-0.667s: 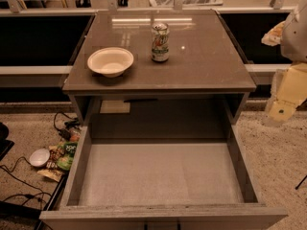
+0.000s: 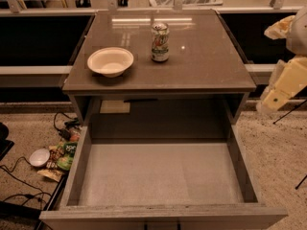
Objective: Place 7up can into top drawer
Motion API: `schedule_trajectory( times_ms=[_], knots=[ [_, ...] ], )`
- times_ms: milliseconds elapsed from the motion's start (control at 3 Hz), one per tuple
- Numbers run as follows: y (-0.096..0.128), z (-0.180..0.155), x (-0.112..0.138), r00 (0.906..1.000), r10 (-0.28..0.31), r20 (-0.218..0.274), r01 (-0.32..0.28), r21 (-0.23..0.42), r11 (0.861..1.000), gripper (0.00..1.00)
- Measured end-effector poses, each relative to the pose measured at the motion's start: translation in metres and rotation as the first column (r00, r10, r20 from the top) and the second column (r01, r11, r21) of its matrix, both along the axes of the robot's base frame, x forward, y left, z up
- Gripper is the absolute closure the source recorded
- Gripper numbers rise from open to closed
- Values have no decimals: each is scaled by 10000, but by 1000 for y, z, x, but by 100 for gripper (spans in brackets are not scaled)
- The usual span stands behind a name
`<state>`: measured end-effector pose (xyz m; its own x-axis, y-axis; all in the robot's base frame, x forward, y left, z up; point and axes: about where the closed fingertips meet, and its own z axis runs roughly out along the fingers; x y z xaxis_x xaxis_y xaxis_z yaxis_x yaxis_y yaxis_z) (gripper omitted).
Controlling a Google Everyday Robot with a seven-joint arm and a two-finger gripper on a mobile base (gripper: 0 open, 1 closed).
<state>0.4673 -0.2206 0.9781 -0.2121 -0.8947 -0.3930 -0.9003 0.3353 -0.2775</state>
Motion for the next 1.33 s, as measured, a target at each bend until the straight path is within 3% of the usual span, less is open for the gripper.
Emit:
schedule_trajectory(
  times_ms=[333, 667, 1000, 1333],
  knots=[
    [16, 1, 59, 9940, -19, 1093, -222, 2188, 9755, 0],
    [46, 5, 126, 9768, -252, 2127, -755, 4522, 8887, 0],
    [74, -6, 171, 9669, -653, 2467, -1022, 6087, 7868, 0],
    [88, -25, 198, 9613, -1668, 2192, -288, 6823, 7305, 0]
  ],
)
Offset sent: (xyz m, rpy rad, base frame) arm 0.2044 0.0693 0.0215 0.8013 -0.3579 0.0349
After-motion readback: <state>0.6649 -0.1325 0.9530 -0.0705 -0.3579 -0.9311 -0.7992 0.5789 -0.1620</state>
